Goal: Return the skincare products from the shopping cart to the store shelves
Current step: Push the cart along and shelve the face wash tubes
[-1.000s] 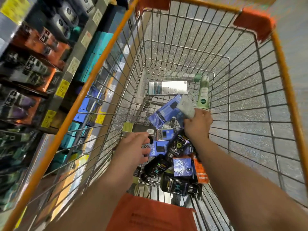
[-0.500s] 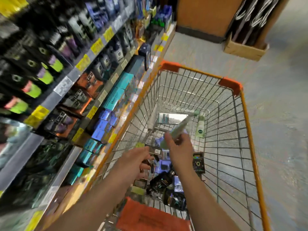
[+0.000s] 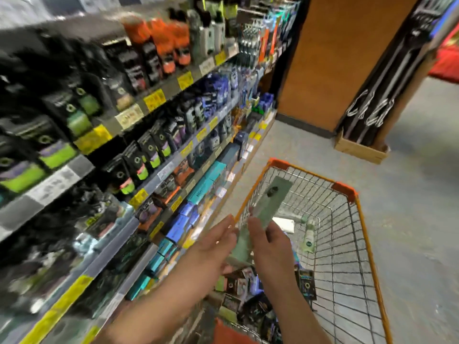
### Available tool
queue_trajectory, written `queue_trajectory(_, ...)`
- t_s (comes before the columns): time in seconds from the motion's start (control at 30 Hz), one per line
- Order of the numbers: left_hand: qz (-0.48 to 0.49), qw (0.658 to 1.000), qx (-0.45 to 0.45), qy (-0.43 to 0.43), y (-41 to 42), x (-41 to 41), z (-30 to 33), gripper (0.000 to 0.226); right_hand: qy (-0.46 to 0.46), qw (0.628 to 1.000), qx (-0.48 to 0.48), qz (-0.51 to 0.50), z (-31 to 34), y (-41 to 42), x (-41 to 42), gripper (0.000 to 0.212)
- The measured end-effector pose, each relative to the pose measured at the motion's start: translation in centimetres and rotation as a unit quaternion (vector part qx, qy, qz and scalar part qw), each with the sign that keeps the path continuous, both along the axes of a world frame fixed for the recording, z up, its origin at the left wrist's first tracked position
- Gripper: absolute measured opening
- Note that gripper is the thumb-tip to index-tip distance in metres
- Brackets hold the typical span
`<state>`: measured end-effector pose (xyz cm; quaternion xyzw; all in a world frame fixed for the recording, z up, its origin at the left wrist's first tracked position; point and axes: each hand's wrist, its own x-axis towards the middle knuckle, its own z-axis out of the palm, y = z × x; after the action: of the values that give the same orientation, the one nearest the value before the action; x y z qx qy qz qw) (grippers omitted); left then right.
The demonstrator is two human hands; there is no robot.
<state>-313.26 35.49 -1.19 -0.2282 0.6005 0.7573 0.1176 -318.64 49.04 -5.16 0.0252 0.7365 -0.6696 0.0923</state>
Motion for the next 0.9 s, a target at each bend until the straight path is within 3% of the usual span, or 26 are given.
queue_trajectory(0.33, 0.028, 0.995, -0.053, 0.079, -8.5, 7.8, 6.4, 0.034, 0.060, 0.995, -0.010, 0.085, 8.2, -7.7, 6.8, 0.028)
queue_trajectory(0.47, 0.046, 0.991, -0.057, 0.113, -11.6, 10.9, 7.9, 0.037, 0.082, 0.989, -0.024, 0.116, 10.0, -10.9, 9.0, 0.057)
queue_trajectory(0.57, 0.059, 0.990, 0.002, 0.125, -13.8, 12.9, 8.9, 0.042, 0.089, 0.986, -0.038, 0.135, 11.5, -13.1, 10.4, 0.034)
queue_trajectory(0.63, 0.052, 0.986, -0.042, 0.155, -15.1, 14.4, 9.9, 0.043, 0.093, 0.983, -0.033, 0.155, 12.6, -14.7, 11.5, 0.032)
queue_trajectory(0.77, 0.092, 0.973, -0.104, 0.183, -17.9, 17.8, 11.9, 0.040, 0.135, 0.967, -0.005, 0.216, 15.2, -18.0, 14.0, 0.052)
queue_trajectory(0.83, 0.094, 0.966, -0.129, 0.201, -19.4, 19.5, 12.9, 0.036, 0.156, 0.955, -0.013, 0.252, 16.5, -19.4, 15.3, 0.048)
queue_trajectory(0.9, 0.093, 0.957, -0.165, 0.221, -20.8, 21.2, 14.2, 0.034, 0.153, 0.947, -0.037, 0.280, 17.3, -20.9, 16.3, 0.031)
